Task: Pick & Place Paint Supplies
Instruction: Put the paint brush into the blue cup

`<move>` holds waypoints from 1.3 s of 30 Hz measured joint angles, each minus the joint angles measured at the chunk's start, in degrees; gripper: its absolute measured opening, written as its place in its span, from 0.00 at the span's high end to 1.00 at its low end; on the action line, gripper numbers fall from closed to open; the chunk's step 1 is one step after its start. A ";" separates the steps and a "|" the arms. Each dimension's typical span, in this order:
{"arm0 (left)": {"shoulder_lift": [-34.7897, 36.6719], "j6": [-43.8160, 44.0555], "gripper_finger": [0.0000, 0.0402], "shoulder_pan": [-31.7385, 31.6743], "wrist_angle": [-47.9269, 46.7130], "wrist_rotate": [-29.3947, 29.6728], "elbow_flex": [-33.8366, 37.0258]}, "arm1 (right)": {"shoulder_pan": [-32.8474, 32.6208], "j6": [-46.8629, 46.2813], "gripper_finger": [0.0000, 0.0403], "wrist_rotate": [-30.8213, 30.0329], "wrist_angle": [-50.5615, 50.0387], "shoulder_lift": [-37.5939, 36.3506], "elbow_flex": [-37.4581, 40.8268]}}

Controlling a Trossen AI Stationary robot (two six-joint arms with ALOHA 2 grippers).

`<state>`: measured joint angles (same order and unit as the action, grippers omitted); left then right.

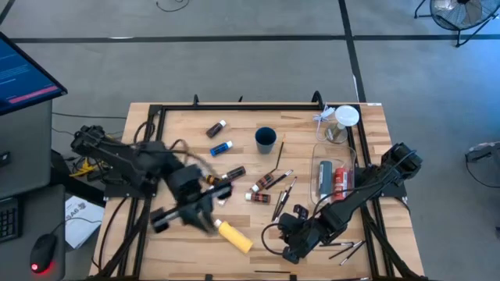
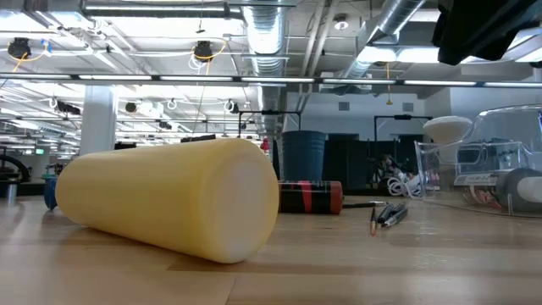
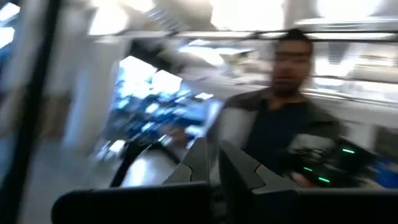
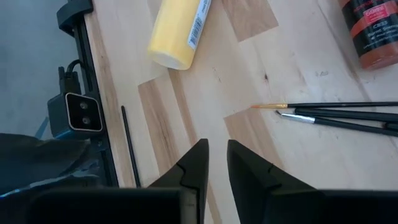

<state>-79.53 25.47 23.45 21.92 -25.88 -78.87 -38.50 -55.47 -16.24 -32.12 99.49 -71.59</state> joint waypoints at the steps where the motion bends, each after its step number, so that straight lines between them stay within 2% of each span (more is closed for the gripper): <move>1: 0.67 0.37 1.00 -0.73 -4.94 2.09 0.00 | 0.00 0.22 0.88 0.15 -0.19 -0.31 0.03; 7: 3.08 1.87 1.00 -3.05 -29.09 7.67 0.02 | 0.07 3.89 0.98 1.58 0.66 -5.51 0.07; 13: 2.55 -1.53 1.00 -3.02 -43.81 9.75 0.35 | 1.36 5.08 0.98 1.43 5.51 -12.71 0.04; 19: 2.56 -3.66 1.00 -3.96 -44.01 10.07 6.73 | 2.68 4.57 1.00 1.19 15.65 -16.26 0.02; 26: 2.54 -3.97 1.00 -4.49 -39.86 11.89 16.84 | 2.10 4.44 0.98 1.19 25.59 -15.75 -0.04; 32: 2.54 -2.20 1.00 -3.80 -30.27 11.74 26.29 | -0.34 0.69 0.98 1.24 22.98 -13.48 0.07; 35: 2.54 -0.62 1.00 -3.76 -29.54 11.70 28.80 | -2.25 -3.78 0.98 1.76 19.33 -10.99 -0.17; 39: 2.54 0.83 1.00 -3.76 -29.05 12.31 29.97 | -5.04 -7.33 0.98 6.72 14.74 -5.61 0.03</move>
<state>-76.99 26.31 19.68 -7.13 -13.56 -48.90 -43.54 -62.80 -9.52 -17.38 93.89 -71.57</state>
